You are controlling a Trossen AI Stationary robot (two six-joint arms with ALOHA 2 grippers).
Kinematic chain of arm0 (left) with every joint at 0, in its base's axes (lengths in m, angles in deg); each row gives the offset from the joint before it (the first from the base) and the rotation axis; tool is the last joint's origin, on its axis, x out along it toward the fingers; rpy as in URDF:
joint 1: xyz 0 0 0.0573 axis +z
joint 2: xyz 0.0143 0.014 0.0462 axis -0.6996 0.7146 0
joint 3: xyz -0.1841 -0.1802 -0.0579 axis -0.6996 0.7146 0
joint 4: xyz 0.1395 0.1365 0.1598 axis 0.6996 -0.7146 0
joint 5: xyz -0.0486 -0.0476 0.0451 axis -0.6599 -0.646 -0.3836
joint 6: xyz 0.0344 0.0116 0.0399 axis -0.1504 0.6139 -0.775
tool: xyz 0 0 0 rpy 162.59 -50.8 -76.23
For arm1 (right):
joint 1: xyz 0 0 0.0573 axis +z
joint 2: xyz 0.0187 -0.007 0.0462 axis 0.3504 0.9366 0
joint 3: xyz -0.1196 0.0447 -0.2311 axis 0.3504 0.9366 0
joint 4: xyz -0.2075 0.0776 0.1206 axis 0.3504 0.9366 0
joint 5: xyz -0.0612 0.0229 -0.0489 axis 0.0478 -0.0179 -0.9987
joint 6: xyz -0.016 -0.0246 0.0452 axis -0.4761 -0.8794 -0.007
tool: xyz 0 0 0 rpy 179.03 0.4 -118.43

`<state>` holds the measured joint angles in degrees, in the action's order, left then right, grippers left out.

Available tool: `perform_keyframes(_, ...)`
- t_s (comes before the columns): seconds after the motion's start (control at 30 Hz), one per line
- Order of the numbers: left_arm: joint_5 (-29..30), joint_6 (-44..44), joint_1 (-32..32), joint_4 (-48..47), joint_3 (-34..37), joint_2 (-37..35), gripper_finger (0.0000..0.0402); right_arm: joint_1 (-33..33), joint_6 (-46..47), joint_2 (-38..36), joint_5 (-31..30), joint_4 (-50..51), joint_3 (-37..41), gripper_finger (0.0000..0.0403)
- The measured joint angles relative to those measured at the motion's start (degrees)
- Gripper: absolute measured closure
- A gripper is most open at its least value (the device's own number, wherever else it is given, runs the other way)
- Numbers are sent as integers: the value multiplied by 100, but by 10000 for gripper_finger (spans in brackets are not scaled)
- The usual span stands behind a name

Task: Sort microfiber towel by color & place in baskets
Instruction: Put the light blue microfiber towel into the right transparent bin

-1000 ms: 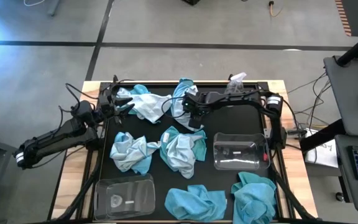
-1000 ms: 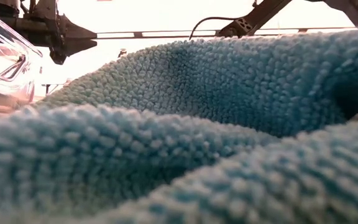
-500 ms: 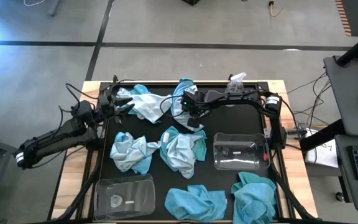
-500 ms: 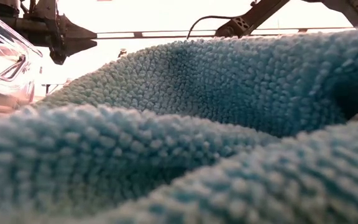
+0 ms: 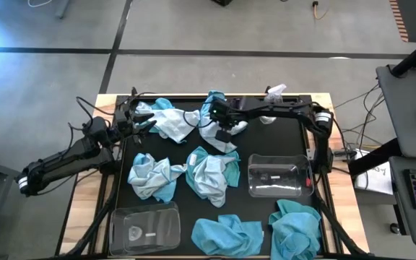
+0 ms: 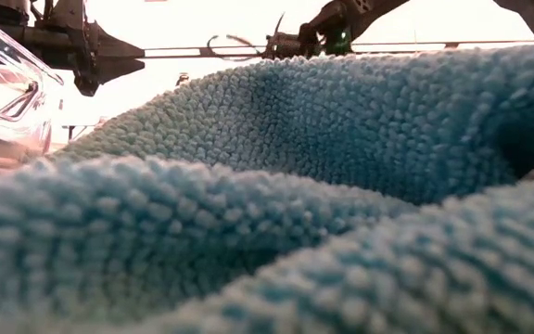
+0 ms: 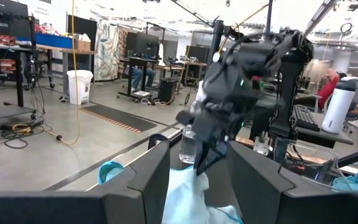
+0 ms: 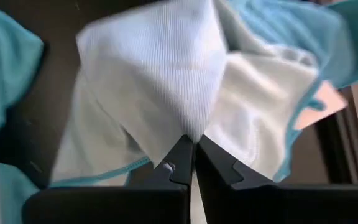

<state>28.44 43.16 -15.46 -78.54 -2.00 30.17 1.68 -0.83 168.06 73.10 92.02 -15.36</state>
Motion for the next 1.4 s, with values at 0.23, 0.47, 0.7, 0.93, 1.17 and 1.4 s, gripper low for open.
perform_keyframes(0.23, 0, 0, 0, -2, 0, 0, 257, 250, 368, -592, 15, 27, -56, 394)
perform_keyframes(0.47, 2, 0, 0, -1, 0, 0, 257, 646, 737, -1279, -4, 25, -56, 394)
perform_keyframes(0.7, 4, 0, 0, -1, 0, 0, 257, 882, 1006, -1896, -9, 16, -56, 394)
perform_keyframes(0.93, 4, 0, 0, -1, 0, 2, 257, 993, 1380, -2459, -13, 19, -56, 394)
perform_keyframes(1.17, 6, 0, 0, -1, 0, 4, 257, 1248, 1702, -2938, -13, 85, -56, 394)
perform_keyframes(1.4, 4, 0, 0, -1, 0, 4, 257, 1672, 2054, -3050, -6, 594, -56, 394)
